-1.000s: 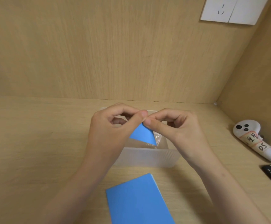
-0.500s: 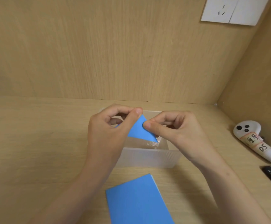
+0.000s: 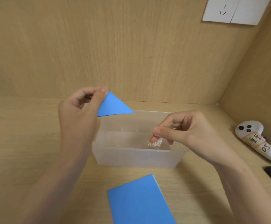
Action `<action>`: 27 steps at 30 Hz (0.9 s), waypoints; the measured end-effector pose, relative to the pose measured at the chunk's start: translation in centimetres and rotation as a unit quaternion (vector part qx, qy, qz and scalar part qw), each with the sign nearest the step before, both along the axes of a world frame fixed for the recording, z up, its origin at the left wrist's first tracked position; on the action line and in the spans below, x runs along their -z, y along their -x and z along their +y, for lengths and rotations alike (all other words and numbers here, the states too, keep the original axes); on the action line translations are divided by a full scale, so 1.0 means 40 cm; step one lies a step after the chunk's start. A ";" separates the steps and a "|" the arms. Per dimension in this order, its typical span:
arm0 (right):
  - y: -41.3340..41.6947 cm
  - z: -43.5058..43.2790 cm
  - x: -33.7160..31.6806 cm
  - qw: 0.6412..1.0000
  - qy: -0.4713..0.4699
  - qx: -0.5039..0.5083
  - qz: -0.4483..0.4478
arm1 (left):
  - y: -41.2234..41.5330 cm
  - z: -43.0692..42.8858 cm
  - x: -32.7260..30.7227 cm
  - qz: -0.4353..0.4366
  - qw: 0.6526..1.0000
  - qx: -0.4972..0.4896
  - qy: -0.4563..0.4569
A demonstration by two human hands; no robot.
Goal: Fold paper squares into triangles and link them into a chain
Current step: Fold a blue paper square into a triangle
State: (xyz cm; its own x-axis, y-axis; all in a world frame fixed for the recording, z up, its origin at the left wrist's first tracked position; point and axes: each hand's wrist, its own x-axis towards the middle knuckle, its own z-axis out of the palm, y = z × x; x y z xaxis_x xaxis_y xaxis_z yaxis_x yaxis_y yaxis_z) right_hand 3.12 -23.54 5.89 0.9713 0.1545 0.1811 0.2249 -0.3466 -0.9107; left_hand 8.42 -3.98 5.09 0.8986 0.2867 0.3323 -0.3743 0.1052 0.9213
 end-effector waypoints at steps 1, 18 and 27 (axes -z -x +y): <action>0.000 0.000 0.000 1.000 -0.014 -0.009 0.002 | 0.001 0.002 -0.004 -0.002 1.000 0.007 -0.005; -0.011 0.040 0.054 0.978 0.178 -0.087 0.059 | 0.017 -0.048 0.031 0.030 0.992 0.112 -0.039; -0.128 0.064 0.187 0.975 0.214 -0.057 -0.014 | -0.008 -0.060 0.070 0.059 0.986 0.145 -0.056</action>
State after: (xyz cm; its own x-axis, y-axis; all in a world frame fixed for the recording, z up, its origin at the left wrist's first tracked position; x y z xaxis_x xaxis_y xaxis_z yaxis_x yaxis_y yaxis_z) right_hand 8.25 -20.98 -1.59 0.9387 0.3290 0.1026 0.3073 -0.6643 -0.6814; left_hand 8.73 -6.38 2.29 0.9716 -0.0208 0.2357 -0.2331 0.0877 0.9685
